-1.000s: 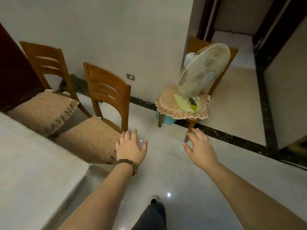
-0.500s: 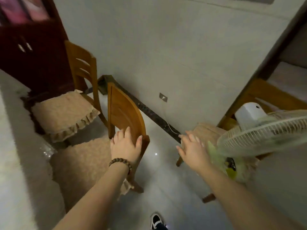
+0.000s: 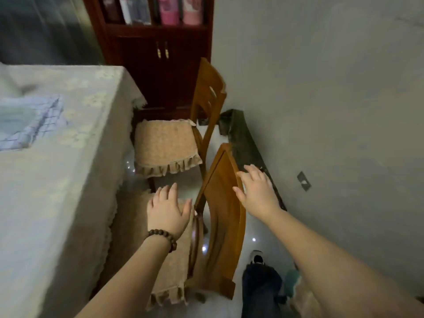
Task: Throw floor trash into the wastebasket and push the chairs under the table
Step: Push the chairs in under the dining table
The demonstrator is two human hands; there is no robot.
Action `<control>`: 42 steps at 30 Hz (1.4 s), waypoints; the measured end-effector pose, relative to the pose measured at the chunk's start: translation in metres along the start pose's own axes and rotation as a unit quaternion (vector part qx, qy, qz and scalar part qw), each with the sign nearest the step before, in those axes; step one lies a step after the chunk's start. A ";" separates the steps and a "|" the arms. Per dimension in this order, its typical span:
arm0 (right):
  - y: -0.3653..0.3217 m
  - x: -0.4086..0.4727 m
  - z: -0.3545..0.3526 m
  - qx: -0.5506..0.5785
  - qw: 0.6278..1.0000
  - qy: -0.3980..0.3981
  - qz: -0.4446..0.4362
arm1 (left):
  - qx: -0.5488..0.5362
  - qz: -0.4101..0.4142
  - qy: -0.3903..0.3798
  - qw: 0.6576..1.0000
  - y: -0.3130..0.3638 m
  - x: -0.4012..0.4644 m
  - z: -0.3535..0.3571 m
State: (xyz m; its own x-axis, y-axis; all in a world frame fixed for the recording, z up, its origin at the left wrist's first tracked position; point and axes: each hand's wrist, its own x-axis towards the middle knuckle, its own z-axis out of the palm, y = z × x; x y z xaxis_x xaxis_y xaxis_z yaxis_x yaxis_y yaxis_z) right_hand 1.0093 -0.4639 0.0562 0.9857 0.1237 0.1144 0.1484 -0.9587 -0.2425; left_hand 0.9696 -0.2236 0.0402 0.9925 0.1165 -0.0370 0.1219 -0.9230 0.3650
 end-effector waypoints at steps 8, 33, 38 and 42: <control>-0.021 0.154 0.041 0.042 0.961 -0.106 -0.251 | 0.033 -0.233 0.102 0.967 -0.001 0.051 0.008; -0.003 0.190 0.057 -0.032 0.652 -0.308 -0.692 | 0.018 -0.513 0.073 0.855 0.144 -0.043 0.054; 0.010 0.188 0.034 -0.096 0.588 -0.320 -0.737 | 0.044 -0.464 -0.028 0.884 0.172 -0.047 0.085; 0.020 0.187 0.030 -0.155 0.531 -0.287 -0.782 | 0.110 -0.448 -0.068 0.885 0.186 -0.047 0.099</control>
State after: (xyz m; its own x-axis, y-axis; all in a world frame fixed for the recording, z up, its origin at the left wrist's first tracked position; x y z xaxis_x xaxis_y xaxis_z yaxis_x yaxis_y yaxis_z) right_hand 1.1989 -0.4519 0.0438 -0.4494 0.8026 -0.3922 0.8884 0.4474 -0.1025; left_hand 0.9461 -0.4368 0.0179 0.4866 0.8064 -0.3361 0.8443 -0.5329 -0.0563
